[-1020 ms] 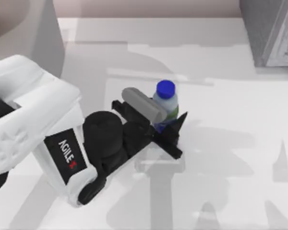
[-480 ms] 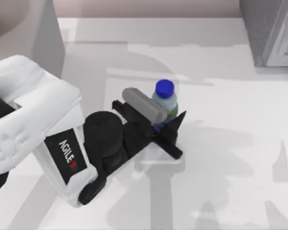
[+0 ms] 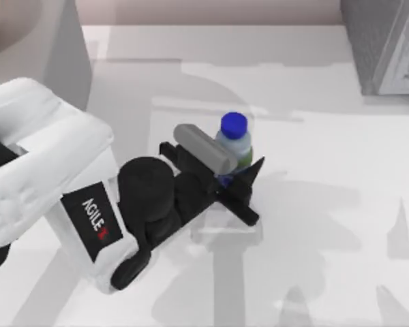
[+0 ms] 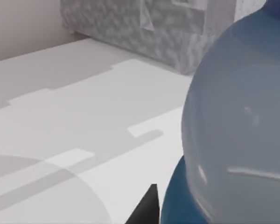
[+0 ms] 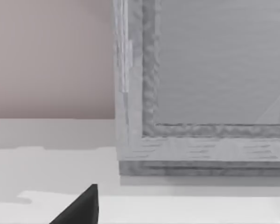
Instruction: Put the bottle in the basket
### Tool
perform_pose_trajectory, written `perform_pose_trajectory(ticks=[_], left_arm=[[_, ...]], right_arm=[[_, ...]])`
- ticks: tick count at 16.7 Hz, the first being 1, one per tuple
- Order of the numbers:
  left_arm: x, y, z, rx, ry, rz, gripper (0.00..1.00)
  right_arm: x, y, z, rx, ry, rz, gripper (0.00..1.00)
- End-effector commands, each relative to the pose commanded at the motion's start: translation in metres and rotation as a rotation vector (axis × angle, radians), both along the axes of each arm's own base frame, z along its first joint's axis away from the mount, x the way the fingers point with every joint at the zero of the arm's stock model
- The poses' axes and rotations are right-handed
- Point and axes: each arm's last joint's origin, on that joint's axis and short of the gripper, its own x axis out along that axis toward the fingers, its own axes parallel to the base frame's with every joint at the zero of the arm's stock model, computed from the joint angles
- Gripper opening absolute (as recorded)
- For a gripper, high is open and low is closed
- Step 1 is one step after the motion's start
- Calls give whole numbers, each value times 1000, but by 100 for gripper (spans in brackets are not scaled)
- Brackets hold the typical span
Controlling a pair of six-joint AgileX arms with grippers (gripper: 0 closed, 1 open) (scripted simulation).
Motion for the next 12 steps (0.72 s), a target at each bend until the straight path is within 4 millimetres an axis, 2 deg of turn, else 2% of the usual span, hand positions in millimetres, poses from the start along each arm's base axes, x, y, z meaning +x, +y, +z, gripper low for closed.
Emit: perform_pose_trajectory(ticks=[3, 6, 9, 12], left_arm=[[7, 10, 17, 12, 13, -5, 0], [17, 34, 50, 39, 37, 6, 0], [18, 69, 98, 50, 83, 12, 0], [-6, 114, 157, 43, 119, 8, 0]], right_arm=[[0, 0, 0, 0, 0, 0, 100], [0, 0, 0, 0, 0, 0, 100], [0, 0, 0, 0, 0, 0, 100], [0, 0, 0, 0, 0, 0, 100]])
